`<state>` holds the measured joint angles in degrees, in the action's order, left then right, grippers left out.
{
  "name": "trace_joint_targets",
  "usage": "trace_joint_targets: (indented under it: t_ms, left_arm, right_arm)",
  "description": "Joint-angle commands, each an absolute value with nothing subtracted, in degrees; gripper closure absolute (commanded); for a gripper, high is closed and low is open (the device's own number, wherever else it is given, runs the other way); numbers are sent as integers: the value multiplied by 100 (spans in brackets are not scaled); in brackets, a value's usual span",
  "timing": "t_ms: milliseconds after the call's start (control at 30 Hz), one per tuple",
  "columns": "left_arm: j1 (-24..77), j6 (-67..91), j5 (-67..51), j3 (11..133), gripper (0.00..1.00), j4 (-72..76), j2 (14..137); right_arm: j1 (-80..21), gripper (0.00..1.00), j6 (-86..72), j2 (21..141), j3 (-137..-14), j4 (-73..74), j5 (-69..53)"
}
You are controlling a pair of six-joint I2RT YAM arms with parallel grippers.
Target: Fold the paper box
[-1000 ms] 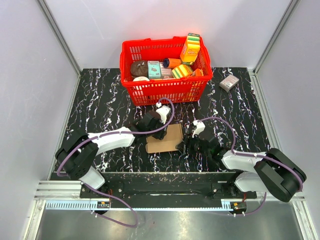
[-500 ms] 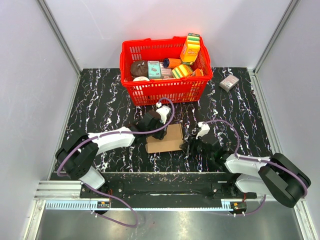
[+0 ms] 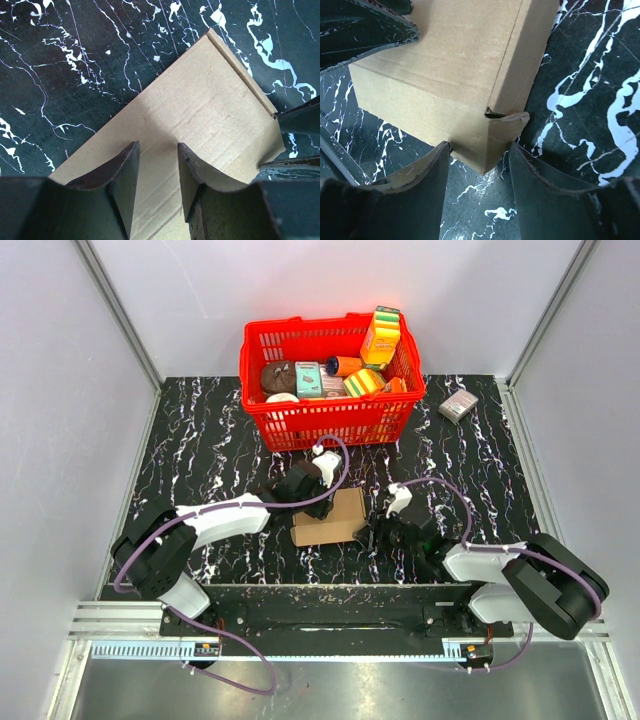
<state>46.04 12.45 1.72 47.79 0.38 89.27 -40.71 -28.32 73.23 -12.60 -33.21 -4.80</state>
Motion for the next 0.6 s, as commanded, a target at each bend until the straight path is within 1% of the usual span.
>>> trace_joint_targets:
  t_ms: [0, 233, 567]
  left_arm:
    - [4693, 1336, -229, 4729, 60, -642, 9150]
    - [4693, 1336, -237, 4729, 60, -642, 9132]
    - [4693, 1336, -237, 4711, 60, -650, 9123]
  right_arm:
    - [-4052, 45, -2742, 7532, -1538, -3805, -755]
    - [-4052, 48, -2883, 7375, -1485, -3938, -949]
    - [-4052, 52, -2953, 7058, -1687, -3455, -1090]
